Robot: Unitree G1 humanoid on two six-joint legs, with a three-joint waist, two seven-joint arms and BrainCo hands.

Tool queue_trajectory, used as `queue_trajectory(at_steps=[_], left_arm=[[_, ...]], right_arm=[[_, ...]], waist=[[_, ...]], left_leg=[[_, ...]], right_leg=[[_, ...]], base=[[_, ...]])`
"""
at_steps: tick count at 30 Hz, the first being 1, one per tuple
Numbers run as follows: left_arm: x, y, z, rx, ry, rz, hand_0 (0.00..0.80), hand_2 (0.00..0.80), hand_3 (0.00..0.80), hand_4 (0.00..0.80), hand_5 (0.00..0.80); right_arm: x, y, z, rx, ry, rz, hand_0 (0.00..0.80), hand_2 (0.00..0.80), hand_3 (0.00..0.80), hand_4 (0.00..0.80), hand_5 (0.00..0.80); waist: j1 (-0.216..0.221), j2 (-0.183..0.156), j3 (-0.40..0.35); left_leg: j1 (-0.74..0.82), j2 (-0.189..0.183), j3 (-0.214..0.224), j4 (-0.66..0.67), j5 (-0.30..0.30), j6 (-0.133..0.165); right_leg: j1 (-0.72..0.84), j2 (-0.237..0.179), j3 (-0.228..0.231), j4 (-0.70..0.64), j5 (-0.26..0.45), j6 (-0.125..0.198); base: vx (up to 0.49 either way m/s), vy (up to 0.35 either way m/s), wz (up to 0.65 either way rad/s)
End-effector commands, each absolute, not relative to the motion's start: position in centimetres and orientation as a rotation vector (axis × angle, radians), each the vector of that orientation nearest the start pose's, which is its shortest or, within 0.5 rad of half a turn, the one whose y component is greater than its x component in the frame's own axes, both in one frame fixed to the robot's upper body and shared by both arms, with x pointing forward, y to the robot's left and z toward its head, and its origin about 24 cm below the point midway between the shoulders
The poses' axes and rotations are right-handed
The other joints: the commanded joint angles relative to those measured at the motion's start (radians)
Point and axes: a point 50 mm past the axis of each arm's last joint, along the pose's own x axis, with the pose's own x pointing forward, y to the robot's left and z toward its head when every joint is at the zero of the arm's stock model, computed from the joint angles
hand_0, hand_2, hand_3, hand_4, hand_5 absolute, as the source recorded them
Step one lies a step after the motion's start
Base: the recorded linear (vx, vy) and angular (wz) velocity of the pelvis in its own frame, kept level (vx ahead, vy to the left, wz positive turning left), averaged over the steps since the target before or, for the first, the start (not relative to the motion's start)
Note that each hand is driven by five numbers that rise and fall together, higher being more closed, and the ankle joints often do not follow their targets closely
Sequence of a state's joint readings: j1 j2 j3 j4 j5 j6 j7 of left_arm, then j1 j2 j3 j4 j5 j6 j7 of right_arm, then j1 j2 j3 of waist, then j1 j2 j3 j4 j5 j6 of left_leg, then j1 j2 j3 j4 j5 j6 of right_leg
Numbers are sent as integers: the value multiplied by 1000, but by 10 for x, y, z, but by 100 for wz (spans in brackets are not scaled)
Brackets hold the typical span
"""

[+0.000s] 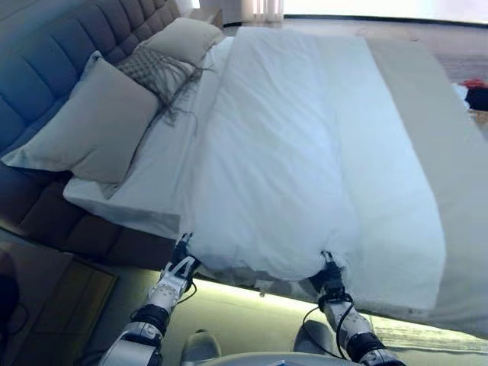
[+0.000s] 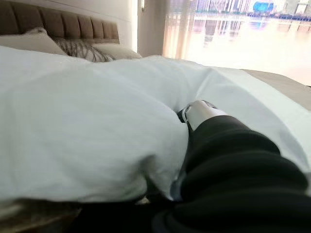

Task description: Make the bed neatly

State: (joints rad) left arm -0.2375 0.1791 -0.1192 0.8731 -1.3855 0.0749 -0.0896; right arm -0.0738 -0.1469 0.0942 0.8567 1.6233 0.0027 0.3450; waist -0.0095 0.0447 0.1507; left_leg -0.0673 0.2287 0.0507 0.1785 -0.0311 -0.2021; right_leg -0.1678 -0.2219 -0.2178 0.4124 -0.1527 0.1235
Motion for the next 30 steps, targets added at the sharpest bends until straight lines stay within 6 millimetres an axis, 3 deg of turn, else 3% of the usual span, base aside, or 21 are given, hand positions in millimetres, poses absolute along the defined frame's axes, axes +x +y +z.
queue_trajectory(at_steps=[1, 3, 4, 5, 8, 11, 13, 15, 19, 20, 21, 23, 25, 26, 28, 30], left_arm=[[277, 157, -50, -1133, 442, 101, 800, 800, 800, 800, 800], [290, 150, -40, -1137, 401, 47, 800, 800, 800, 800, 800], [293, 145, -38, -1154, 398, 37, 800, 800, 800, 800, 800], [294, 142, -38, -1167, 395, 36, 800, 800, 800, 800, 800], [284, 143, -48, -1216, 393, 77, 800, 800, 800, 800, 800], [266, 146, -63, -1235, 429, 113, 800, 800, 800, 800, 800], [259, 148, -70, -1245, 451, 128, 800, 800, 800, 800, 800], [255, 144, -74, -1250, 474, 125, 800, 800, 800, 800, 800], [251, 132, -74, -1283, 502, 108, 800, 800, 800, 800, 800], [252, 128, -73, -1294, 510, 100, 800, 800, 800, 800, 800], [254, 123, -71, -1289, 532, 76, 800, 800, 800, 800, 800], [255, 115, -71, -1232, 579, 33, 800, 800, 800, 800, 800], [256, 115, -70, -1191, 585, 13, 800, 800, 800, 800, 800], [257, 121, -68, -1145, 576, 2, 800, 800, 800, 800, 800], [259, 137, -65, -1067, 559, 15, 800, 800, 800, 800, 800], [266, 143, -61, -989, 532, 1, 800, 800, 800, 800, 800]], right_arm=[[230, -167, -81, 1433, 259, -176, 800, 800, 800, 800, 800], [258, -167, -63, 1394, 196, -135, 800, 800, 800, 800, 800], [268, -170, -56, 1384, 174, -125, 800, 800, 800, 800, 800], [275, -172, -50, 1379, 161, -115, 800, 800, 800, 800, 800], [277, -174, -46, 1363, 188, -99, 800, 800, 800, 800, 800], [267, -181, -55, 1331, 217, -109, 800, 800, 800, 800, 800], [262, -185, -59, 1316, 240, -122, 800, 800, 800, 800, 800], [261, -187, -61, 1286, 263, -129, 800, 800, 800, 800, 800], [268, -191, -55, 1211, 284, -121, 800, 800, 800, 800, 800], [268, -195, -54, 1198, 283, -129, 800, 800, 800, 800, 800], [266, -203, -55, 1194, 270, -158, 800, 800, 800, 800, 800], [260, -212, -58, 1204, 241, -192, 800, 800, 800, 800, 800], [255, -211, -59, 1223, 239, -201, 800, 800, 800, 800, 800], [253, -207, -60, 1242, 256, -193, 800, 800, 800, 800, 800], [245, -196, -64, 1282, 276, -155, 800, 800, 800, 800, 800], [239, -186, -68, 1318, 277, -135, 800, 800, 800, 800, 800]], waist=[[36, -15, 20], [34, -2, 59], [25, 1, 71], [17, 4, 82], [7, 15, 80], [6, 38, 55], [-3, 58, 35], [-12, 85, 16], [-24, 130, 5], [-32, 131, 8], [-44, 127, 13], [-42, 109, 10], [-34, 91, 13], [-27, 83, 21], [-13, 59, 33], [-15, 33, 52]], left_leg=[[-92, -129, 30, 15, 86, 109], [-141, -110, 80, 17, 119, 80], [-166, -77, 111, 36, 157, 59], [-181, -44, 108, 68, 172, 39], [-177, 31, 31, 62, 259, 0], [-110, 133, -32, -33, 344, -27], [-51, 167, -39, -76, 358, -37], [-6, 177, -39, -112, 348, -47], [37, 113, -48, -162, 250, -46], [34, 92, -22, -134, 209, -41], [20, 69, 22, -63, 145, -37], [-7, 14, 25, 29, 74, -19], [-23, -30, -6, 65, 37, 4], [-24, -42, 10, 75, 24, 28], [-36, -52, 30, 73, 21, 55], [-102, -77, 1, 98, 25, 67]], right_leg=[[-2, 55, -35, -136, 167, 15], [1, 64, -68, -186, 174, 0], [6, 62, -84, -204, 184, -11], [10, 58, -84, -203, 180, -17], [9, 56, -44, -201, 178, -22], [24, 37, -10, -184, 154, -12], [25, 15, 13, -161, 134, -4], [25, -19, 42, -141, 124, 17], [22, -145, 134, -117, 130, 110], [19, -186, 151, -113, 139, 131], [24, -226, 155, -117, 157, 138], [64, -291, 156, -179, 238, 138], [54, -318, 153, -192, 287, 138], [11, -331, 116, -137, 305, 138], [-47, -278, 103, -57, 247, 138], [-66, -217, 124, -61, 209, 133]], base=[[-408, -52, 58], [-386, 4, 46], [-216, 64, 48], [-90, 130, 44], [81, 239, 8], [208, 369, -25], [283, 485, -43], [275, 526, -40], [222, 637, -13], [145, 725, -22], [101, 485, -17], [142, 346, 3], [111, 259, 8], [37, 303, -3], [-23, 206, -24], [-143, 14, -41]])
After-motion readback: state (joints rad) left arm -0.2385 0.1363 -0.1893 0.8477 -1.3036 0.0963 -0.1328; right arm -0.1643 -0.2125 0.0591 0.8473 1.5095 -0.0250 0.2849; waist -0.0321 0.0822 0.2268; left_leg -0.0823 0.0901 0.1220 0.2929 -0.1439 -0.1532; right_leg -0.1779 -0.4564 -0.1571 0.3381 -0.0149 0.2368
